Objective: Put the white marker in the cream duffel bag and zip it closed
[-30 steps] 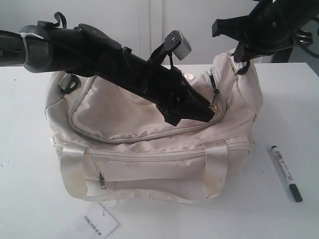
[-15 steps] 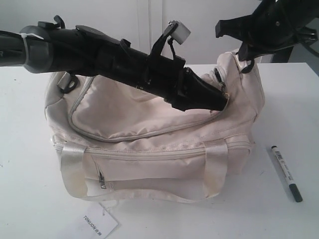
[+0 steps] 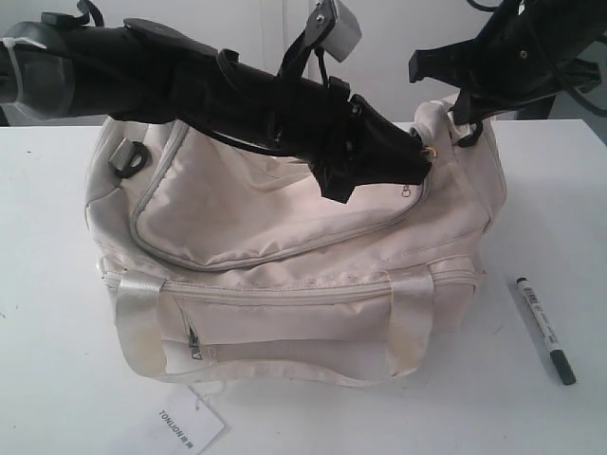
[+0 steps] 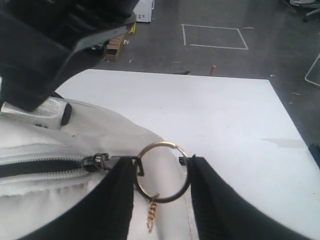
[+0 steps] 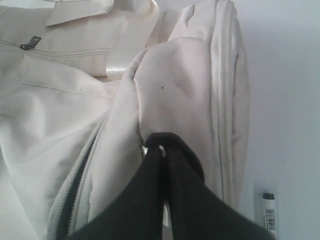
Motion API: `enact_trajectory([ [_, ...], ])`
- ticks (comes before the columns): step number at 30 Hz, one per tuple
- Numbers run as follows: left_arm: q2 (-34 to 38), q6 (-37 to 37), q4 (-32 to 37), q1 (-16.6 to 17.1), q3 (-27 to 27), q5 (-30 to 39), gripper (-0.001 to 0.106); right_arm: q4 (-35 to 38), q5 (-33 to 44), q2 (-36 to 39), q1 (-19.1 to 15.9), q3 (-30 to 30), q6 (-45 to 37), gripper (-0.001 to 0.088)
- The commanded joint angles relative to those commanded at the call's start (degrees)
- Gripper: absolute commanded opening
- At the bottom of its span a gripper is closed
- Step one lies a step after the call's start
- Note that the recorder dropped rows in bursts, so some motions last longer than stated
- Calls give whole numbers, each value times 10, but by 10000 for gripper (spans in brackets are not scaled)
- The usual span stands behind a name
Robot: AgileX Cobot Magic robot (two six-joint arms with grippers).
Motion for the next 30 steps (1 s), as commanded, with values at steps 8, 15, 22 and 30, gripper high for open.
enact_trajectory([
  [8, 0, -2, 36, 0, 1, 6, 0, 9, 1, -5, 0, 0, 2, 0],
  [15, 16, -2, 41, 0, 1, 15, 0, 14, 4, -15, 0, 0, 2, 0],
  [22, 45, -4, 40, 0, 1, 27, 0, 16, 4, -16, 0, 0, 2, 0],
  [30, 45, -19, 37, -32, 1, -1, 0, 16, 4, -16, 0, 0, 2, 0],
])
